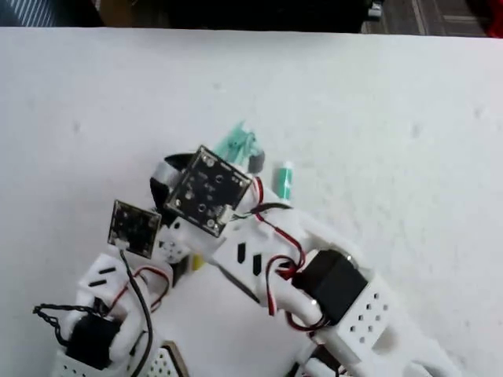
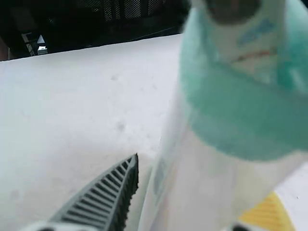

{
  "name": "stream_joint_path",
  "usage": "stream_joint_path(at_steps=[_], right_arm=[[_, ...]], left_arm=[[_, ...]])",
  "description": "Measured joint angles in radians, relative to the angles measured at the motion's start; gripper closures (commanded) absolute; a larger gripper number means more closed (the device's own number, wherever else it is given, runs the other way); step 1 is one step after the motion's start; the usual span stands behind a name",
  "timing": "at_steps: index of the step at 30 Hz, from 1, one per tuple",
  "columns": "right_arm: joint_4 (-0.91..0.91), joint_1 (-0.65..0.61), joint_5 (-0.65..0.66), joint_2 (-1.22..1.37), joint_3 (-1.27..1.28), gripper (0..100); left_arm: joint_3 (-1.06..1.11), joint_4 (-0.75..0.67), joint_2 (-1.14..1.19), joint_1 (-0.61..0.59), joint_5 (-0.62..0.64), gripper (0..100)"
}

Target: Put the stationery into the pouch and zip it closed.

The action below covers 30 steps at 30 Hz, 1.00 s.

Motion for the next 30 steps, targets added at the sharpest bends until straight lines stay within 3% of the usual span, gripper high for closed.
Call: stream_joint_path(at_steps=[12,22,30], right_arm=[[-0.006,0.063,0.0,-0.184,0.068,98.1],[-0.334,0.071,0.0,-0.284,0.373,98.2],[-0.503,0.071,0.0,-0.163,0.394,98.2]], left_arm=[[0.0,0.0,0.0,0.002,0.0,68],[0.0,0.0,0.0,-0.003,0.0,68],[0.0,0.0,0.0,-0.003,-0.002,68]])
